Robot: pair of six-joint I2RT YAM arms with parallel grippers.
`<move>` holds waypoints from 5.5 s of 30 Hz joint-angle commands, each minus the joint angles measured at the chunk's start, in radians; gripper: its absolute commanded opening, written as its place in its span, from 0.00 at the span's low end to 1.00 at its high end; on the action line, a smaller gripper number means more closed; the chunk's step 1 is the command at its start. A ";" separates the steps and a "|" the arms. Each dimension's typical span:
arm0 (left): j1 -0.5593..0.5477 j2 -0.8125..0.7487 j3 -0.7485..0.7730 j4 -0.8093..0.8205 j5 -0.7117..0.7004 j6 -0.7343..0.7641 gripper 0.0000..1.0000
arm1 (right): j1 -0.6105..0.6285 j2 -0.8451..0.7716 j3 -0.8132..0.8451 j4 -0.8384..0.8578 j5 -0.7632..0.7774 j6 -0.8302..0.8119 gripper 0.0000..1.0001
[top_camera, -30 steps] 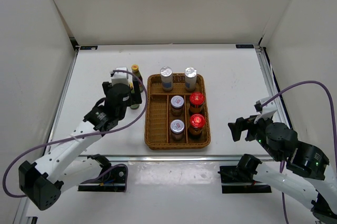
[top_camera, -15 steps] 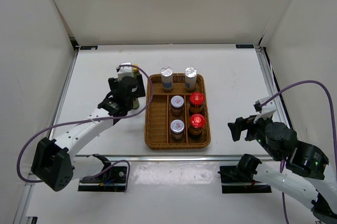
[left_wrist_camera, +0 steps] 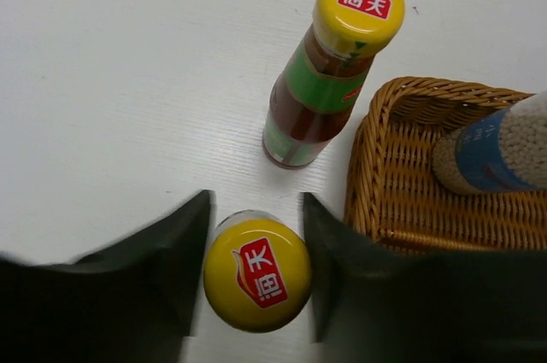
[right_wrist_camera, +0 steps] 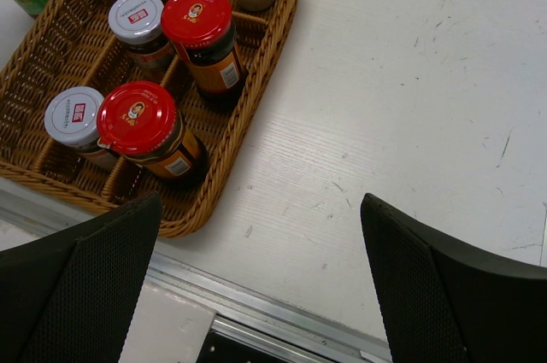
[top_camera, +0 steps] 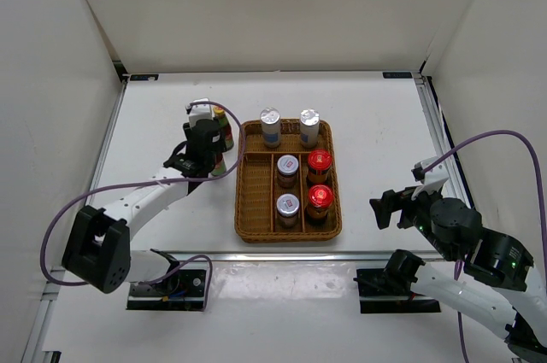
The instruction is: Organize the condiment bottles
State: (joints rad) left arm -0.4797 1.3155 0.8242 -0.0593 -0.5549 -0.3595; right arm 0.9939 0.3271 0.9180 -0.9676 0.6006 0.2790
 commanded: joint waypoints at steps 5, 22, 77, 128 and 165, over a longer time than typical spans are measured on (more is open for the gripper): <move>0.003 -0.085 0.059 -0.066 0.007 -0.001 0.20 | -0.005 -0.013 -0.007 0.041 0.005 -0.017 1.00; -0.200 -0.248 0.365 -0.356 0.056 0.025 0.11 | -0.005 -0.013 -0.007 0.041 0.005 -0.017 1.00; -0.283 0.068 0.394 -0.120 -0.163 0.065 1.00 | -0.005 -0.013 -0.007 0.041 0.005 -0.017 1.00; -0.054 -0.277 0.420 -0.333 0.254 0.212 0.12 | -0.005 -0.003 -0.007 0.041 0.005 -0.017 1.00; -0.389 -0.317 -0.082 0.001 0.299 0.152 0.12 | -0.005 0.061 -0.007 0.041 -0.004 -0.017 1.00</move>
State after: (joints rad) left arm -0.8619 1.0145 0.7395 -0.2031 -0.2283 -0.2176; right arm 0.9939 0.3813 0.9180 -0.9638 0.5980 0.2787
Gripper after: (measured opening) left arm 0.484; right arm 0.998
